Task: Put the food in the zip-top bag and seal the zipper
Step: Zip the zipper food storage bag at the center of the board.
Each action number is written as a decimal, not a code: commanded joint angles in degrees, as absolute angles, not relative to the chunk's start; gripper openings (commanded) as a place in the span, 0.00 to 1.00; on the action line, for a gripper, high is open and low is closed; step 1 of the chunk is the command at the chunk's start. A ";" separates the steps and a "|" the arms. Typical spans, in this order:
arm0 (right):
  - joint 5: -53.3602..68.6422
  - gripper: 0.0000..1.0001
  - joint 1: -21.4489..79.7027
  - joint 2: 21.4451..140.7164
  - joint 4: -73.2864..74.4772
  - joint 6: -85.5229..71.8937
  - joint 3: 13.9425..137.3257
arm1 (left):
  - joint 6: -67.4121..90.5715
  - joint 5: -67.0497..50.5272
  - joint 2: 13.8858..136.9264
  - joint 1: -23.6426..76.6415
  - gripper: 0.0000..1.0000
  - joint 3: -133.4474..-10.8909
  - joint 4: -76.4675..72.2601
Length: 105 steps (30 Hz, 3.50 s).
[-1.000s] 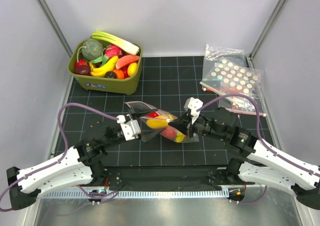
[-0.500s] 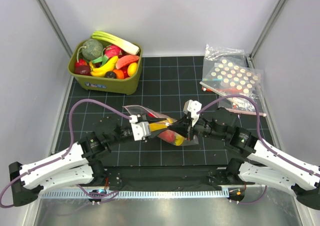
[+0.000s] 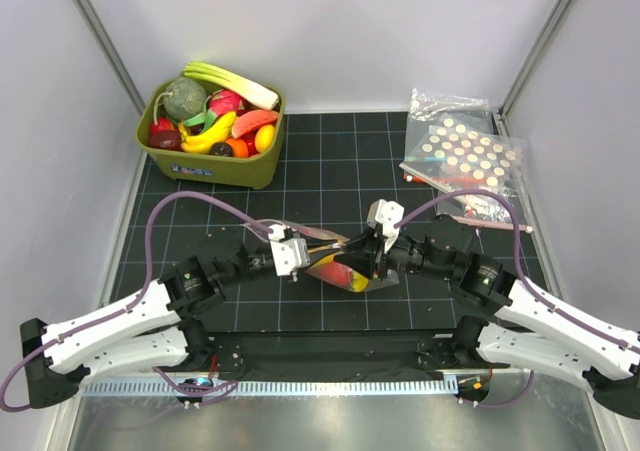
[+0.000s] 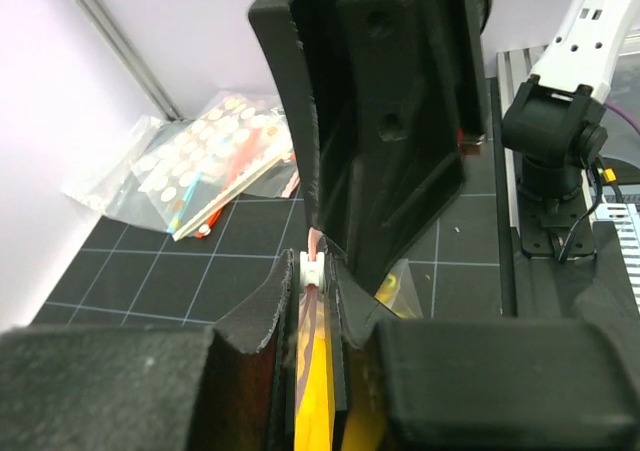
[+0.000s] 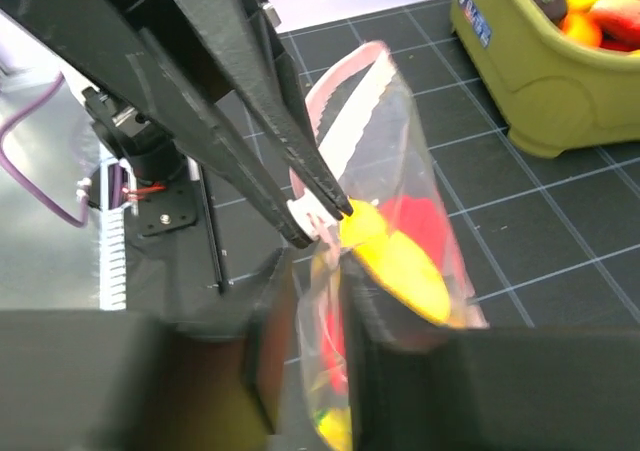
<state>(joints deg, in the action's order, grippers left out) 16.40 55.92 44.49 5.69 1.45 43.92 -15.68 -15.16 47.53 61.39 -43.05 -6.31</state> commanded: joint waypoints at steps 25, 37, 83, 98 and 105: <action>15.03 0.54 56.16 43.68 -2.19 3.60 42.89 | -11.43 -9.32 46.85 61.70 0.00 -47.20 -4.31; 14.59 0.56 56.16 43.58 -4.31 4.39 41.22 | -10.28 -9.75 45.35 61.61 0.00 -46.41 -5.62; -60.01 0.01 56.16 17.32 -19.51 -1.76 27.86 | -8.53 6.68 53.70 61.61 0.00 -50.36 -1.05; -57.87 0.01 55.99 26.87 -25.83 -0.96 28.46 | -7.12 30.90 55.37 61.61 0.00 -52.29 2.98; -43.63 0.01 50.65 52.89 -15.92 -8.06 45.51 | -7.91 49.21 53.62 61.52 0.00 -52.38 2.99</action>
